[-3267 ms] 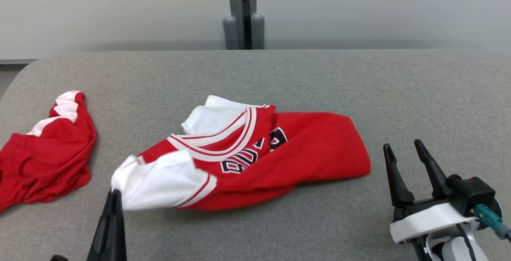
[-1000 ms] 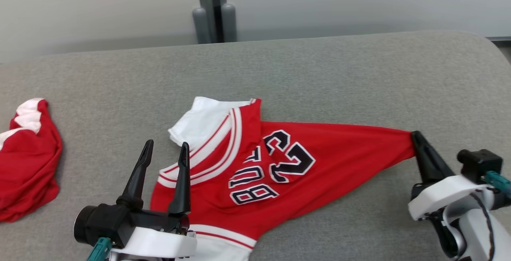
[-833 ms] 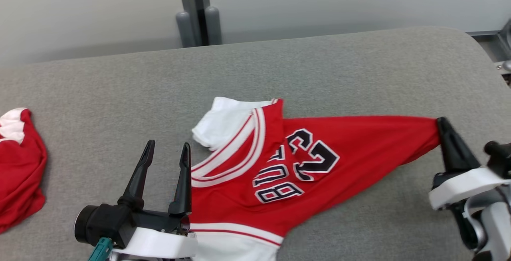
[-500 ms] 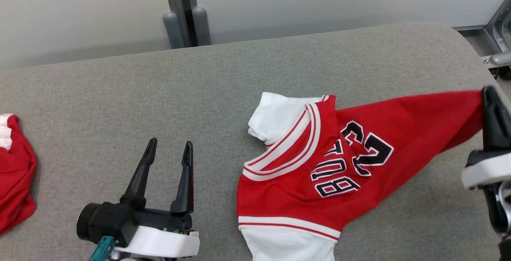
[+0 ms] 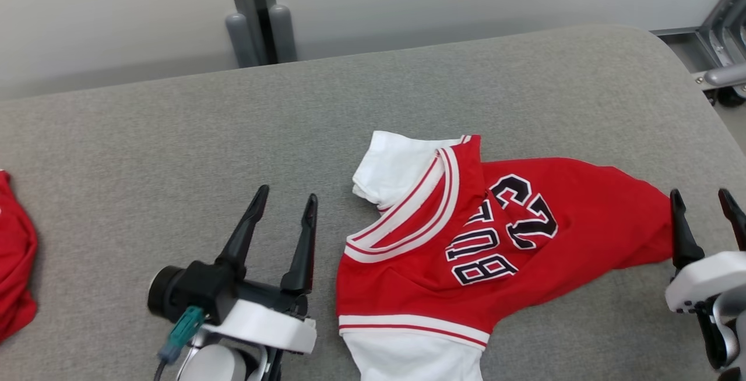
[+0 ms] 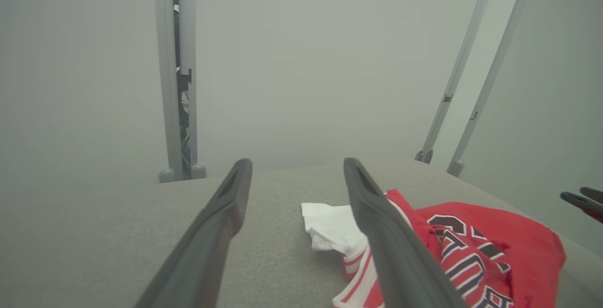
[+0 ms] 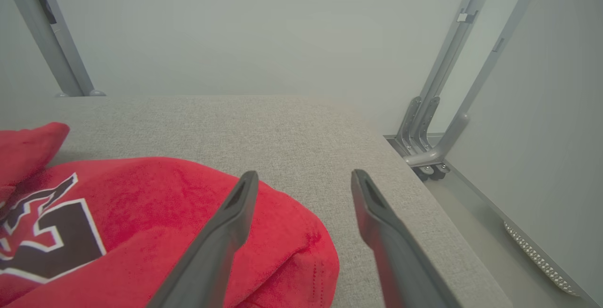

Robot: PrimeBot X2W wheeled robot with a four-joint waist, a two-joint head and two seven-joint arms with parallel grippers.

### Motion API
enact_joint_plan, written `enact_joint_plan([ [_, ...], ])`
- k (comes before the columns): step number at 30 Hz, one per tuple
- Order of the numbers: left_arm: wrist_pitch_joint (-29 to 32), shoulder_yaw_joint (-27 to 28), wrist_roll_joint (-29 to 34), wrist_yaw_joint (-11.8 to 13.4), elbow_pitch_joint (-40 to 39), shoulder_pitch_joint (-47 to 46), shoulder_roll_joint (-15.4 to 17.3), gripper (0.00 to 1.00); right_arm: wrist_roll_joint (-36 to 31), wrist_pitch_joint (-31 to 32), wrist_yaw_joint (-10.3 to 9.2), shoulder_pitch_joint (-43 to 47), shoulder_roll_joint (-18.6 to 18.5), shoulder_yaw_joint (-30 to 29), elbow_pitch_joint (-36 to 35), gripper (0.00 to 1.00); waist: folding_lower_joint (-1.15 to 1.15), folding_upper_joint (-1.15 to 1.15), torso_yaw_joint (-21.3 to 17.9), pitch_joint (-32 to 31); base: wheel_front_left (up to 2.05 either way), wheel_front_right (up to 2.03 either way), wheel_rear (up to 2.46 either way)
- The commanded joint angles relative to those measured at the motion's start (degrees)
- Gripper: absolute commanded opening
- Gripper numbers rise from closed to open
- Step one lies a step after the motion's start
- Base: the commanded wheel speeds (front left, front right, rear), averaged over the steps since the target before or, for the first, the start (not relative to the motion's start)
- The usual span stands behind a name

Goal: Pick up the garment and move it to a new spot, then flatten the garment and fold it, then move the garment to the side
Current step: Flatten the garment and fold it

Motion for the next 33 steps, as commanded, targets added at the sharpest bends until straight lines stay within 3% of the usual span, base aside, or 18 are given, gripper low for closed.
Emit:
enact_joint_plan([
  [1, -0.1, -1.1, -0.5, -0.6, 1.9, -2.5, 0.2, 1.00, -1.6, -0.5, 0.01, -0.5, 1.0, -0.6, -2.3, 1.00, 0.00, 0.00, -1.2, 0.5, 0.00, 0.00, 0.00],
  [9, 7.0, -7.2, -3.8, -0.3, 10.7, -13.0, 0.3, 1.00, -2.8, -0.6, 0.01, 4.7, 5.8, 4.8, -22.6, 1.00, 0.00, 0.00, -6.0, 1.7, 0.00, 0.00, 0.00],
  [14, 10.0, -10.3, -5.6, 0.9, 14.0, -17.2, 0.2, 1.00, -1.8, -0.6, 0.00, 7.5, 6.9, 6.6, -28.7, 1.00, 0.00, 0.00, -8.4, 2.3, 0.00, 0.00, 0.00],
  [24, 18.2, -17.4, -12.0, 3.3, 23.6, -27.4, 0.3, 1.00, -0.5, -0.5, 0.01, 8.6, 8.4, 8.1, -29.0, 1.00, 0.00, 0.00, -13.3, 3.9, 0.00, 0.00, 0.00],
  [33, 22.8, -20.5, -11.9, 8.0, 36.1, -35.2, 0.3, 1.00, 0.6, -0.5, 0.01, 7.8, 9.1, 10.3, -28.0, 1.00, 0.00, 0.00, -16.8, 4.8, 0.00, 0.00, 0.00],
])
